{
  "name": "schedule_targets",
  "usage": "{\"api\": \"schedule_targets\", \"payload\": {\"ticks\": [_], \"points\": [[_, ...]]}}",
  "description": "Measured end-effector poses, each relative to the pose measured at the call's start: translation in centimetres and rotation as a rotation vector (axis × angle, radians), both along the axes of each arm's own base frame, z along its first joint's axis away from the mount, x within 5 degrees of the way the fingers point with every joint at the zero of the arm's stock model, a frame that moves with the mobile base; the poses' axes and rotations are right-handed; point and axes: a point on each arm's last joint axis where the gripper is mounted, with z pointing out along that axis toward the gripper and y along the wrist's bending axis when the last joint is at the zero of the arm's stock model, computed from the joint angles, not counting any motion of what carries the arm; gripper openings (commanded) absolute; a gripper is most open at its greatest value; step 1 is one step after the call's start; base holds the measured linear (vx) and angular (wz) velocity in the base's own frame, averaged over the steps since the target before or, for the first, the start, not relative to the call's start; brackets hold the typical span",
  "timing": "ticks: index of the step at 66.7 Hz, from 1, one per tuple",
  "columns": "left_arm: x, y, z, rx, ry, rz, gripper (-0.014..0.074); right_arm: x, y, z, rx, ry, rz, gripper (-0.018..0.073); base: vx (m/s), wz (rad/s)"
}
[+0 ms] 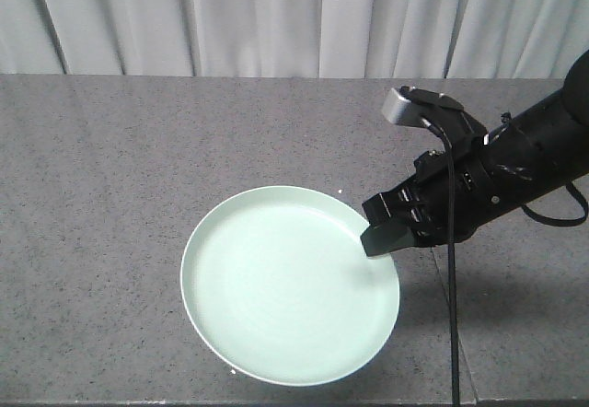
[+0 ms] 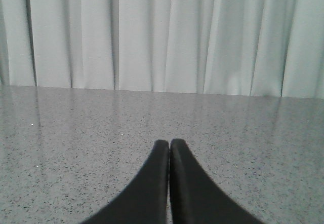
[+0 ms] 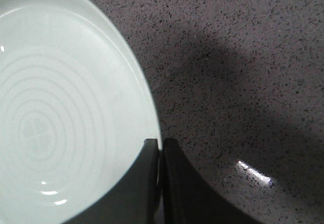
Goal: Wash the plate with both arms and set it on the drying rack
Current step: 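Lift the pale green plate off the counter with the right gripper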
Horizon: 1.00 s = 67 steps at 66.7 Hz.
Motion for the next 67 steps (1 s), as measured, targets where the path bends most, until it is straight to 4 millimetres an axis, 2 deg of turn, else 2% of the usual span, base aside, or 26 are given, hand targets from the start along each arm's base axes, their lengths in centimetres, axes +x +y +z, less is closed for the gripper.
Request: {"api": "schedule_targets", "payload": {"ticks": [67], "points": [[0.0, 0.0, 0.0, 0.0, 0.0, 0.0, -0.0006, -0.01, 0.02, 0.01, 0.002, 0.001, 0.001, -0.0008, 0.0, 0.0]]}}
